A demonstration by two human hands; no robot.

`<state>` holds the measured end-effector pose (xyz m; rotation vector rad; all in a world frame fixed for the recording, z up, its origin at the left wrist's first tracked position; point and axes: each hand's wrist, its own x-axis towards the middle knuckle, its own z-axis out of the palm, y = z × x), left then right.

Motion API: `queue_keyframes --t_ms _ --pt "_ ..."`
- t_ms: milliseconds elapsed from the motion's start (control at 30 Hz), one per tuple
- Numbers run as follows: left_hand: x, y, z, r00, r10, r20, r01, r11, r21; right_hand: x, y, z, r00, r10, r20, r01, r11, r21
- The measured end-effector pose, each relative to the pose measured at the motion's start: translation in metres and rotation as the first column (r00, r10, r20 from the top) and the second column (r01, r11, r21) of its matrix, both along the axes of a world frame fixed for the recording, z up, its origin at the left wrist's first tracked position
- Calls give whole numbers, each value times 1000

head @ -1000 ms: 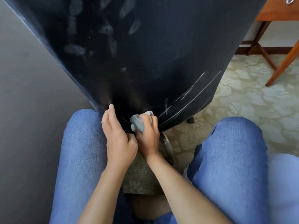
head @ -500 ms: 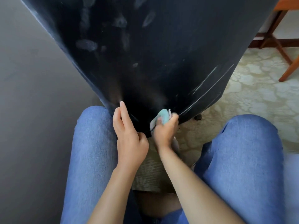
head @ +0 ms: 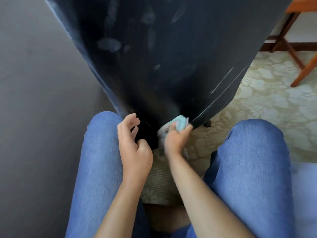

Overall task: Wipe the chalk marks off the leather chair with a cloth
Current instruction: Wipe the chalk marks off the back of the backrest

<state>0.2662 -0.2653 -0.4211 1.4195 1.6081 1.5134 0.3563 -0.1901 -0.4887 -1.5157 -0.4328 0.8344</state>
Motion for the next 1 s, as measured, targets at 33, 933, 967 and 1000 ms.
queue_keyframes --t_ms 33,933,967,1000 --pt "2 -1 2 999 16 40 -15 1000 -11 -16 -11 1 998 59 -19 -59 998 5" --pt "33 24 -5 780 -116 -615 224 969 101 29 10 67 956 -31 290 -91 914 396" --pt "37 28 -3 748 -120 -653 247 963 106 36 15 65 960 -66 273 -48 919 392" --pt "40 32 -1 713 -122 -691 268 957 108 45 22 65 967 -96 236 0 927 374"
